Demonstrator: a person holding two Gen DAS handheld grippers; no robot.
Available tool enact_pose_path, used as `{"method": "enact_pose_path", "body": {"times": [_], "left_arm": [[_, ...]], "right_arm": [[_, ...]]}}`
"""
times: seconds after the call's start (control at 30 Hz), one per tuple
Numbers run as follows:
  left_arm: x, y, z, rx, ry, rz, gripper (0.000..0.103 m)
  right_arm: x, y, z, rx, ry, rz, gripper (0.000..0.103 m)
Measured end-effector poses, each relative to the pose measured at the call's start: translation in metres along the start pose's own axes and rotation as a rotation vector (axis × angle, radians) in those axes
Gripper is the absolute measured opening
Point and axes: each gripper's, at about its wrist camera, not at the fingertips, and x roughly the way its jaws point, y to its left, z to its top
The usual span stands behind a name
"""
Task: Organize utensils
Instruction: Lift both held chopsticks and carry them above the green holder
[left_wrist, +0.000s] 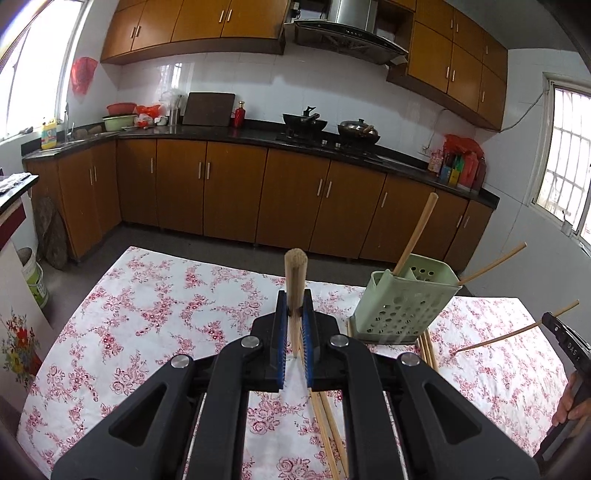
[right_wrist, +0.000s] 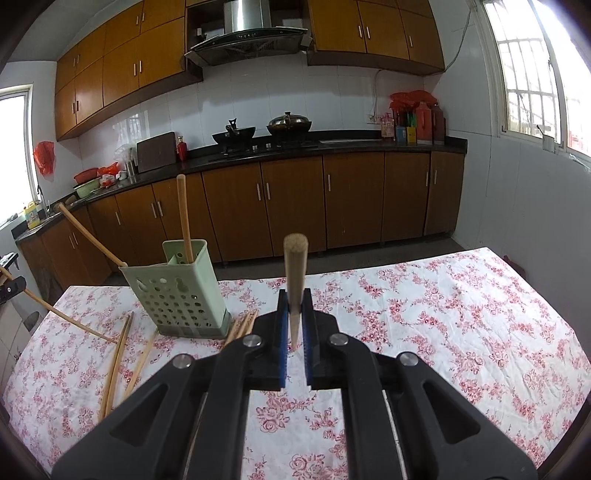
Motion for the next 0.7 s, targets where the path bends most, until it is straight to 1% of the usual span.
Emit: {"method": "enact_pose_path", "body": {"times": [0.07,0.17,0.33,0.5,0.6,0.7], "left_arm": [[-0.002,0.0,0.002,-0.002,-0.007,0.0,0.008],[-0.013,-0.004,0.008,0.008,-0.026,-0.022,0.008],[-0.039,-0.025,0.027,0.041,-0.076,-0.088,0.007],[-0.062,-0.052,0.045,0.072,-0.137,-0.168,0.007],[-0.068,-0.068,0.055,0.071,-0.172,-0.204,0.007],[-0.071,-0.08,0.066,0.063,-0.212,-0.217,0.007]], "right_arm": [[-0.003,0.001,0.004,0.002,-0.006,0.007,0.008],[-0.015,0.003,0.014,-0.002,-0.021,0.029,0.008],[-0.038,0.007,0.041,0.021,-0.028,0.139,0.008],[-0.058,0.017,0.063,0.024,-0.062,0.239,0.008],[-0.063,0.022,0.074,0.033,-0.081,0.288,0.008],[-0.066,0.031,0.083,0.021,-0.109,0.302,0.008]]}}
